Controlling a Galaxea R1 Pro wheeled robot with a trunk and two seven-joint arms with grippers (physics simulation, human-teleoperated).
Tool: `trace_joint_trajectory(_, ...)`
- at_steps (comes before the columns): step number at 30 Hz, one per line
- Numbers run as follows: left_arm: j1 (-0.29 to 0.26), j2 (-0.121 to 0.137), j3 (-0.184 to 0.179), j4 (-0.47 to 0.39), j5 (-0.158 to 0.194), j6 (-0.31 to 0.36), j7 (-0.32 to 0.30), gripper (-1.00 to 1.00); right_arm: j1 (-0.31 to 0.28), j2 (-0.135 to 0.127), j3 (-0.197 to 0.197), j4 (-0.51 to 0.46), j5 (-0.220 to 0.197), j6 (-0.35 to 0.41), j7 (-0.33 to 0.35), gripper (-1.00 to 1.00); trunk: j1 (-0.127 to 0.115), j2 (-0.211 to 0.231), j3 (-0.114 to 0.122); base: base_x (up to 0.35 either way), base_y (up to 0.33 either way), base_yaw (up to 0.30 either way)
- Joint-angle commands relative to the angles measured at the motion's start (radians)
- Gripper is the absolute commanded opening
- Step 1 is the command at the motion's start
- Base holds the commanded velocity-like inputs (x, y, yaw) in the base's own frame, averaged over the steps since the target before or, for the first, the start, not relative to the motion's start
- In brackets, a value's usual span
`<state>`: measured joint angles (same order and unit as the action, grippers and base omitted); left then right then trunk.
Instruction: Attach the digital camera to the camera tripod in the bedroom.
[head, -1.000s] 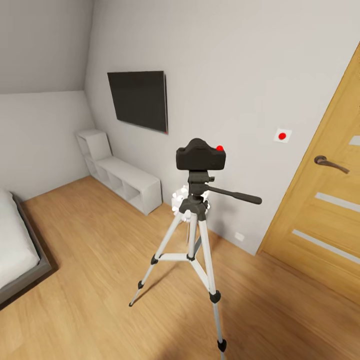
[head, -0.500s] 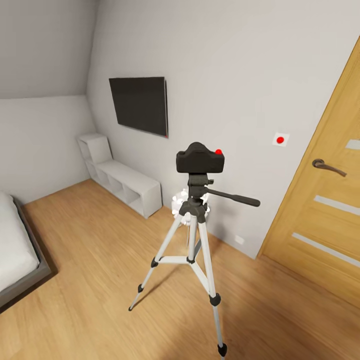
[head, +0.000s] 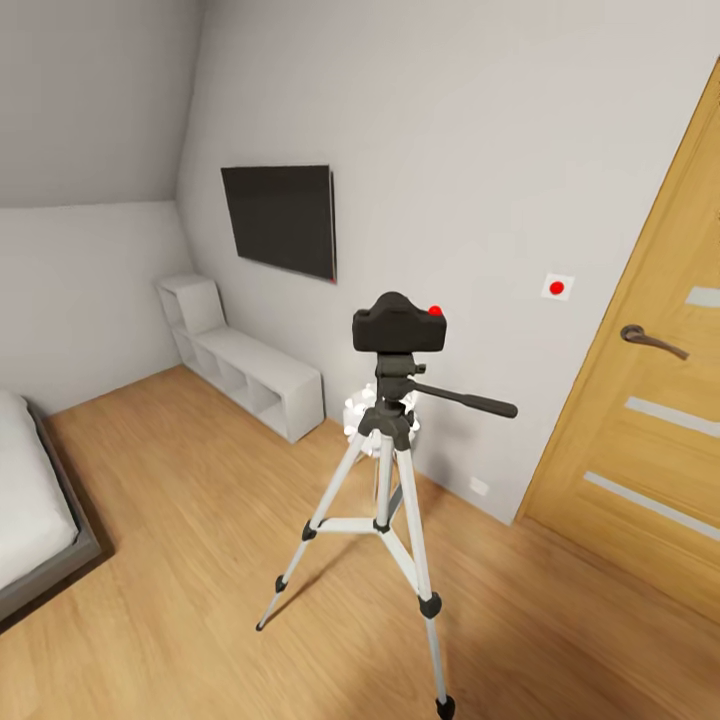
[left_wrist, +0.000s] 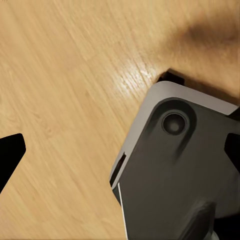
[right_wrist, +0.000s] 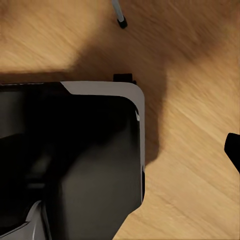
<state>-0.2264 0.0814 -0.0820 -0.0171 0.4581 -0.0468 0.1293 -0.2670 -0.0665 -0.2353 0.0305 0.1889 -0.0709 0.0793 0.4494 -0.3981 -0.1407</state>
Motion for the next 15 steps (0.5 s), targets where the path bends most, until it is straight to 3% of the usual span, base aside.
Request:
trace_joint_trajectory(1,-0.001,0.000,-0.008,0.000,0.008,-0.002,0.003,1.00,-0.001,0.000,-0.009,0.003,0.009,-0.006,0.002,1.00,0.001,-0.002,0.000,0.000,0.000,0.000)
trace_joint_trajectory(15,-0.001,0.000,-0.008,0.000,0.008,-0.002,0.003,1.00,-0.001,0.000,-0.009,0.003,0.009,-0.006,0.002,1.00,0.001,-0.002,0.021,0.000,0.000,0.000)
